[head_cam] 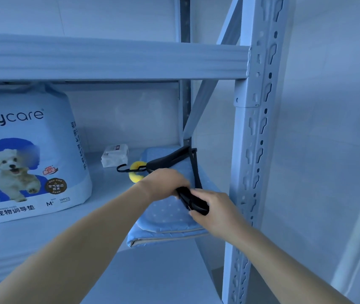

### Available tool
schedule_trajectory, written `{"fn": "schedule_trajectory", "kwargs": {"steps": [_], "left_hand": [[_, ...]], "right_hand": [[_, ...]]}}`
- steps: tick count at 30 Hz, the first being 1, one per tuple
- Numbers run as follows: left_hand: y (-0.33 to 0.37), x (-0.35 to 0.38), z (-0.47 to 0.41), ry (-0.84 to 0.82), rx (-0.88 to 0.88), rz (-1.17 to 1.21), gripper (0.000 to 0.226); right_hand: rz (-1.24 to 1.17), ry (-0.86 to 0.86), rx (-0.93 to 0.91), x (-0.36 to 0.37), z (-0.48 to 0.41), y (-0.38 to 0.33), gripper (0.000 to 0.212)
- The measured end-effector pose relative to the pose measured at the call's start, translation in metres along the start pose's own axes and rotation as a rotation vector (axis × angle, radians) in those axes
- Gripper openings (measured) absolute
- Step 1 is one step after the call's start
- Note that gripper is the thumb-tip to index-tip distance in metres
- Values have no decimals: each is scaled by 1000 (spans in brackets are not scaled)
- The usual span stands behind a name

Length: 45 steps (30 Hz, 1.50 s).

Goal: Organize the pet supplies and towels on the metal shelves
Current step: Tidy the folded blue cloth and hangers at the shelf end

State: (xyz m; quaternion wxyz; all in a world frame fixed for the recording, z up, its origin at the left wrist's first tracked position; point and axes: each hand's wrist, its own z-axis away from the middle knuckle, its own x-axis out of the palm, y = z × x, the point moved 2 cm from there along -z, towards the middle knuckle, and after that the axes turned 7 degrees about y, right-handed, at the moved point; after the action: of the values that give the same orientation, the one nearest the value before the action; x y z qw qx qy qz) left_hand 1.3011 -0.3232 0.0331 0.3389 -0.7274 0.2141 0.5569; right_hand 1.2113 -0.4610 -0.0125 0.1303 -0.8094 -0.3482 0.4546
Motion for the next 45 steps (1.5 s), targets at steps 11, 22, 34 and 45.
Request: {"fn": "schedule_trajectory", "kwargs": {"steps": [11, 22, 34, 45], "left_hand": [[-18, 0, 2, -94, 53, -156, 11], [-12, 9, 4, 119, -116, 189, 36], [14, 38, 96, 384, -422, 407, 31], [55, 45, 76, 396, -561, 351, 33]], "right_hand": [[-85, -12, -25, 10, -11, -7, 38], [-56, -7, -3, 1, -14, 14, 49], [12, 60, -32, 8, 3, 29, 52], [-2, 41, 21, -17, 5, 51, 49]]}}
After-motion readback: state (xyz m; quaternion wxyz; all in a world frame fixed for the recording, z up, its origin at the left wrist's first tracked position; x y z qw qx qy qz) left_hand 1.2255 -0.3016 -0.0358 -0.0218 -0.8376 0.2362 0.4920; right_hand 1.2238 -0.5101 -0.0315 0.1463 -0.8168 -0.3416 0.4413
